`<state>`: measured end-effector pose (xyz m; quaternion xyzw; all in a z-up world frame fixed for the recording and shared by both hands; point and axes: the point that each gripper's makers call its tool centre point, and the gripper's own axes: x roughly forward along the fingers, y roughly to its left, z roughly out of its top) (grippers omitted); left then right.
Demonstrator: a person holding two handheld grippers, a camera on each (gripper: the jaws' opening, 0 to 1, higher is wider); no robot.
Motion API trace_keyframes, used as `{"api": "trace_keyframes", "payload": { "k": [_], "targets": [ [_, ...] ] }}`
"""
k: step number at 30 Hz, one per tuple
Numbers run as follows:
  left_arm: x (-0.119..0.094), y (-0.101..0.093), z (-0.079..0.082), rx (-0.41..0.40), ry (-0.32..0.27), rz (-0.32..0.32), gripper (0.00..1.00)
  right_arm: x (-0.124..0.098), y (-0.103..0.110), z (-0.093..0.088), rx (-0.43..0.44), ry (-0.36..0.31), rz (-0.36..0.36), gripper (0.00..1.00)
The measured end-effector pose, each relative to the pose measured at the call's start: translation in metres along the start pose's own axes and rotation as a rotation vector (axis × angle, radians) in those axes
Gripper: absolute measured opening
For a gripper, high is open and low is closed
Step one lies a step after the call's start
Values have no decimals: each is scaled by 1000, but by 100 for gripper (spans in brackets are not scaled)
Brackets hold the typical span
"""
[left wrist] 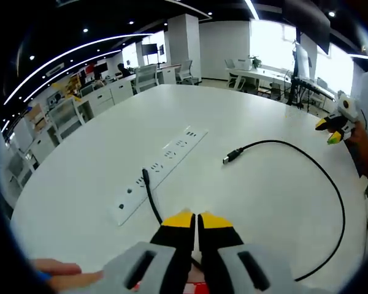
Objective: Locate the USB plug end of the data cable currently connected to the USB port on the desk. Grip the plug, withdraw it from the port, and place it onto the desktop.
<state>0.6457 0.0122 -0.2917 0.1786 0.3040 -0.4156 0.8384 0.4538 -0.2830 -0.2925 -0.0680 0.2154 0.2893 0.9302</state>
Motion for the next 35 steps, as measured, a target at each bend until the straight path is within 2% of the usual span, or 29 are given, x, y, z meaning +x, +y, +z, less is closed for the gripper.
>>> {"api": "trace_keyframes", "payload": {
  "k": [8, 19, 35],
  "targets": [
    [1, 5, 3, 3, -2, 1, 3, -10, 10, -2, 16, -19, -5, 37],
    [2, 8, 5, 5, -5, 2, 4, -18, 6, -7, 29, -27, -29, 37],
    [2, 7, 4, 6, -6, 2, 4, -16, 7, -6, 13, -21, -21, 37]
  ]
}}
